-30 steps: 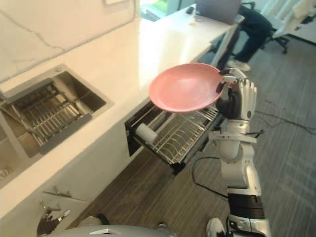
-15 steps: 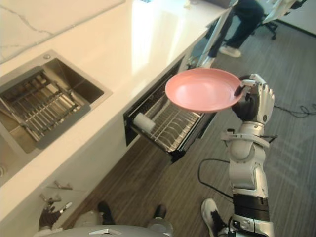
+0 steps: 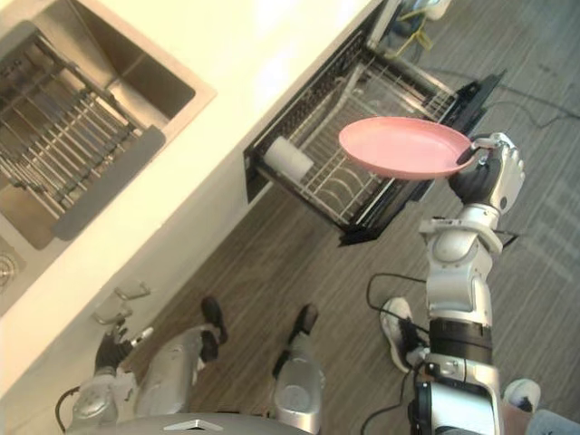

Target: Walk over to the sink, pick up the cup, carry it to the dishwasher, place the cup inside the dishwasher, then close the dishwasher door

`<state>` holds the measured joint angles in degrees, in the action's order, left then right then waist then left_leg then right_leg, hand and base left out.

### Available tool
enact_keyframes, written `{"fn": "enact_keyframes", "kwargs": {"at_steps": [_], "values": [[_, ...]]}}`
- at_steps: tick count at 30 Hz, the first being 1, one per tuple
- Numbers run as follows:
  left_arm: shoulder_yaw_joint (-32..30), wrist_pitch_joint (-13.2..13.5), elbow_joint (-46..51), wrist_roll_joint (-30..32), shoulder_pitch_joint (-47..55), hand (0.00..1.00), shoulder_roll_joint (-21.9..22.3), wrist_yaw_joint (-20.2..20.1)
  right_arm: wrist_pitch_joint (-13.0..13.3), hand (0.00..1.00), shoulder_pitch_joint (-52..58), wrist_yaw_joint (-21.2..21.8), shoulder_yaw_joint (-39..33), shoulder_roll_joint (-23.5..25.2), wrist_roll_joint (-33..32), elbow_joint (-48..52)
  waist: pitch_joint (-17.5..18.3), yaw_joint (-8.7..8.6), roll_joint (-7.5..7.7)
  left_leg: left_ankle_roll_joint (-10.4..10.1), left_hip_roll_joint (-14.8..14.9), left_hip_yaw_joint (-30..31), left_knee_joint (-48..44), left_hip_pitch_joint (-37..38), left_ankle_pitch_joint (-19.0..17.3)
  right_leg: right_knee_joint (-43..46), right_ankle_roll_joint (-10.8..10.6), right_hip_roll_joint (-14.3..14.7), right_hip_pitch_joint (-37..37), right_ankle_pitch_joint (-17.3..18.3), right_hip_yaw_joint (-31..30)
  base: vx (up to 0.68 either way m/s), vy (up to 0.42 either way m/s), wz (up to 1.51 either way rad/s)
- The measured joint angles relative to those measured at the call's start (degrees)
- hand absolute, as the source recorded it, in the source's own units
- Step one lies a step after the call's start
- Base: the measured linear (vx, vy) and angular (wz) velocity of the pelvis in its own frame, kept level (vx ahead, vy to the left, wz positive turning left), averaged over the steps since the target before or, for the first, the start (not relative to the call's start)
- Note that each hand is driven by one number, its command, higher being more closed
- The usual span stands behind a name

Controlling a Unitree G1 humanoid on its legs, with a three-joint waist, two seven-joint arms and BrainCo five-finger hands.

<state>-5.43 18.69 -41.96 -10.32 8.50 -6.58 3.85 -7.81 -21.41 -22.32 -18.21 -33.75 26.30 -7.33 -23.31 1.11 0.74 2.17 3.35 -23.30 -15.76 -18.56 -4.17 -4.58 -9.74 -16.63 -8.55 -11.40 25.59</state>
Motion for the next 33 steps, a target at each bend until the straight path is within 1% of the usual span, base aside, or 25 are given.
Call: {"fn": "enact_keyframes", "kwargs": {"at_steps": [2, 3, 6, 8, 9, 11, 12, 13, 14, 16, 17, 19, 21, 23, 24, 25, 27, 28, 30, 33], "values": [[0.1, -0.6, 0.8, -2.9, -0.3, 0.0, 0.0, -1.8, -0.7, 1.0, -1.8, 0.0, 0.1, -1.6, 0.0, -1.8, -1.0, 0.48, -0.66, 0.0, 0.0, 0.1, -0.6, -1.6, -0.1, 0.0, 0.1, -0.1, -1.4, -0.4, 0.0, -0.06, 0.047, 0.03], [0.1, -1.5, 0.9, -4.7, -0.7, 0.0, 0.0, -3.1, -1.2, 1.0, -3.8, 0.0, 0.3, -2.6, -0.2, -3.6, -1.9, 0.59, -1.22, 0.1, -0.1, 1.1, -1.2, -2.5, -0.2, 0.0, 0.1, -0.1, -2.0, -0.5, 0.0, -0.06, 0.041, 0.04], [0.4, -3.6, 0.9, -9.0, -1.1, 0.0, 0.0, -5.7, -1.9, 1.0, -8.2, 0.0, 2.2, -5.0, -1.6, -8.0, -3.2, 0.9, -1.9, 0.1, -0.7, 3.1, -1.7, -3.9, -0.2, 0.0, 0.2, -0.1, -3.0, -0.9, 0.0, -0.04, 0.024, 0.0], [1.3, -6.6, 0.8, -14.6, -1.6, 0.0, 0.0, -9.3, -2.4, 1.0, -12.9, 0.1, 4.9, -8.0, -3.3, -12.6, -4.0, 1.25, -2.85, 0.2, -0.8, 4.1, -2.2, -5.5, -0.1, 0.0, 0.3, -0.1, -4.3, -1.2, 0.0, -0.03, 0.017, 0.05], [1.4, -7.4, 0.7, -15.8, -1.8, 0.0, 0.0, -10.1, -2.5, 1.0, -14.2, 0.1, 5.4, -8.5, -3.8, -13.8, -4.1, 1.47, -3.07, 0.3, -0.9, 4.3, -2.2, -5.9, -0.1, 0.0, 0.3, -0.1, -4.7, -1.3, 0.0, -0.03, 0.016, 0.02], [1.9, -9.9, 0.7, -20.5, -2.8, 0.0, 0.0, -13.1, -2.9, 1.0, -19.1, 0.4, 7.8, -10.9, -4.7, -18.0, -4.6, 2.09, -4.01, 0.5, -1.0, 4.6, -2.4, -7.6, 0.1, 0.0, 0.5, -0.1, -6.3, -1.6, 0.0, -0.03, 0.015, 0.02], [2.1, -10.6, 0.7, -21.7, -3.1, 0.0, -0.1, -14.0, -3.3, 1.0, -20.4, 0.5, 8.5, -11.5, -4.9, -19.0, -4.8, 2.19, -4.37, 0.5, -1.0, 4.6, -2.4, -8.0, 0.1, 0.0, 0.5, -0.1, -6.6, -1.7, 0.0, -0.03, 0.019, 0.06], [2.6, -11.8, 0.7, -24.0, -3.5, 0.0, -0.1, -15.4, -3.8, 1.0, -22.9, 0.7, 9.7, -12.6, -5.9, -20.6, -4.9, 2.41, -4.88, 0.6, -1.1, 4.7, -2.6, -8.9, 0.2, 0.0, 0.5, -0.2, -7.4, -1.8, 0.0, -0.03, 0.029, 0.03], [3.5, -13.1, 0.7, -26.0, -4.3, 0.0, 0.0, -16.7, -4.6, 1.0, -25.8, 1.0, 11.5, -14.1, -6.4, -22.8, -5.4, 2.71, -5.83, 0.7, -1.3, 5.6, -2.9, -9.8, 0.2, 0.0, 0.6, -0.2, -8.1, -2.0, -0.1, -0.04, 0.03, 0.04], [4.8, -14.6, 0.4, -27.6, -5.2, 0.0, 0.1, -17.7, -5.7, 1.0, -28.9, 1.9, 12.8, -15.7, -6.7, -25.0, -5.8, 3.4, -6.94, 0.9, -1.7, 6.2, -3.0, -10.8, 0.4, 0.0, 0.6, -0.4, -9.1, -2.3, -0.2, -0.03, 0.031, 0.02], [5.9, -15.6, 0.4, -28.4, -5.9, 0.0, 0.3, -18.6, -6.6, 1.0, -31.7, 3.0, 14.5, -16.7, -6.8, -27.0, -6.1, 3.86, -7.95, 1.1, -1.9, 6.3, -3.0, -11.8, 0.6, 0.0, 0.5, -0.7, -10.2, -2.5, -0.4, -0.03, 0.035, 0.0], [6.7, -16.3, 0.4, -29.3, -6.0, 0.0, 0.6, -19.2, -7.9, 1.0, -34.0, 4.0, 16.6, -17.2, -6.7, -28.8, -6.2, 4.07, -8.66, 1.3, -2.1, 6.3, -3.0, -12.7, 0.7, 0.0, 0.5, -0.9, -11.2, -2.7, -0.5, -0.02, 0.037, 0.0], [8.5, -17.5, 0.4, -30.5, -6.3, 0.0, 0.9, -19.5, -9.8, 1.0, -36.1, 5.2, 19.6, -18.8, -6.0, -31.5, -6.4, 4.9, -10.03, 1.4, -2.6, 7.3, -3.0, -13.5, 0.8, 0.0, 0.6, -1.2, -11.9, -3.0, -0.8, 0.0, 0.0, 0.0], [9.6, -17.5, 0.4, -31.4, -6.3, 0.0, 1.0, -19.6, -11.7, 1.0, -37.7, 5.8, 20.5, -19.1, -5.6, -32.8, -6.2, 5.45, -10.47, 1.3, -2.8, 7.7, -3.0, -14.3, 0.9, 0.0, 0.7, -1.2, -12.9, -3.3, -1.2, -0.01, 0.011, -0.03], [10.1, -17.5, 0.4, -32.1, -6.3, 0.0, 0.9, -19.7, -12.9, 0.0, -39.1, 5.8, 21.1, -19.1, -5.4, -33.4, -6.2, 5.53, -10.52, 1.3, -2.8, 7.8, -3.0, -15.0, 1.1, 0.2, 0.7, -1.3, -13.8, -3.3, -1.4, -0.02, 0.011, -0.06], [10.2, -17.4, 0.4, -32.3, -6.4, 0.0, 0.9, -19.7, -13.6, 0.0, -39.8, 5.8, 21.6, -19.1, -4.9, -34.0, -6.2, 5.53, -10.55, 1.3, -2.8, 7.9, -3.0, -15.4, 1.2, 0.3, 0.7, -1.3, -14.2, -3.3, -1.4, -0.03, 0.005, -0.03], [10.9, -17.4, 0.3, -32.4, -6.9, 0.0, 0.9, -19.7, -16.4, 0.0, -40.1, 5.8, 21.8, -19.3, -4.1, -34.8, -6.1, 6.26, -10.58, 1.1, -3.0, 8.6, -2.5, -15.8, 1.8, 0.7, 0.7, -1.3, -15.2, -3.3, -1.4, -0.03, 0.002, -0.02], [11.2, -17.3, 0.3, -32.4, -6.9, 0.0, 0.9, -19.7, -16.8, 0.0, -40.1, 5.8, 22.0, -19.4, -4.1, -34.7, -6.1, 6.39, -10.64, 1.0, -3.1, 9.0, -2.3, -15.8, 1.9, 0.8, 0.7, -1.3, -15.3, -3.3, -1.4, -0.03, 0.002, 0.02], [12.4, -17.3, 0.2, -32.7, -7.3, 0.0, 0.8, -19.6, -17.5, 0.0, -40.1, 5.8, 22.4, -20.3, -4.2, -34.7, -5.6, 6.79, -11.39, 0.9, -3.3, 9.4, -1.7, -16.1, 2.4, 1.2, 0.7, -1.4, -15.7, -3.3, -1.3, -0.03, 0.005, 0.1], [13.2, -17.3, 0.2, -33.4, -7.3, 0.0, 0.8, -19.6, -17.2, 0.0, -40.2, 5.7, 22.4, -20.9, -6.5, -34.4, -5.1, 6.83, -12.11, 0.9, -3.6, 9.7, -1.0, -16.3, 3.2, 1.6, 0.8, -1.7, -16.2, -3.3, -1.1, -0.04, 0.012, 0.07]]}}
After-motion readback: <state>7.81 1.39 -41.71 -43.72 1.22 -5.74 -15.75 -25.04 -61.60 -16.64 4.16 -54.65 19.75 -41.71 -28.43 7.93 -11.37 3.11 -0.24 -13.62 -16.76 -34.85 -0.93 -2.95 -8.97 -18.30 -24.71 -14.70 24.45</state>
